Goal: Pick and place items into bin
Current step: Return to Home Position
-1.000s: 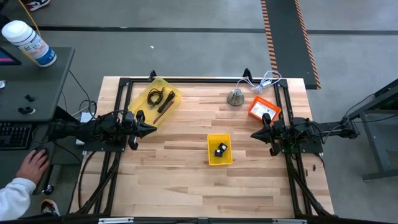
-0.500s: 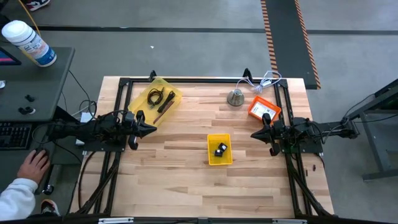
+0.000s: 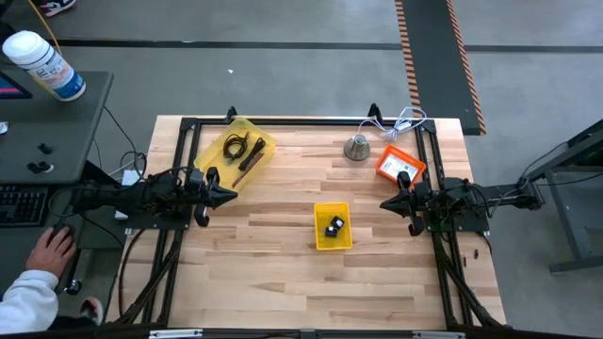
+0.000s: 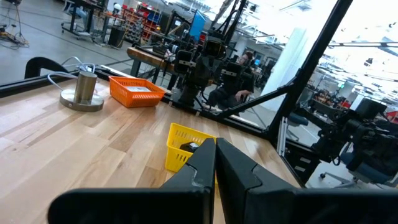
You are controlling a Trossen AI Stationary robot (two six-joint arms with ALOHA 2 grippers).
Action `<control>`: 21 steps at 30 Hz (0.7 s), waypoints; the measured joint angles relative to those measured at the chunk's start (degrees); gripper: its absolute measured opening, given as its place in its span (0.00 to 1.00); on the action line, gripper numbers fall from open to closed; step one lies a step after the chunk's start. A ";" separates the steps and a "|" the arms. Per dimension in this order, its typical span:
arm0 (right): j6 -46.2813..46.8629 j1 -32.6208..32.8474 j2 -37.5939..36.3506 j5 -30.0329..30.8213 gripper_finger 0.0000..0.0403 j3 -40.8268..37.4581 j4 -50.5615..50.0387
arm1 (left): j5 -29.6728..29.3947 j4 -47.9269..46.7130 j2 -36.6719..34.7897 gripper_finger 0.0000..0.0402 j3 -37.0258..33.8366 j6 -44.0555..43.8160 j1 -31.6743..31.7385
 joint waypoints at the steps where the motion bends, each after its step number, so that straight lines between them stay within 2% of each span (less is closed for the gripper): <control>1: 0.00 -0.01 0.01 0.02 0.02 0.00 0.00 | 0.00 0.00 0.00 0.00 0.00 0.02 0.00; 21: 0.01 -0.01 0.01 0.02 0.01 0.00 0.00 | 0.00 0.02 0.00 0.00 0.00 0.02 0.00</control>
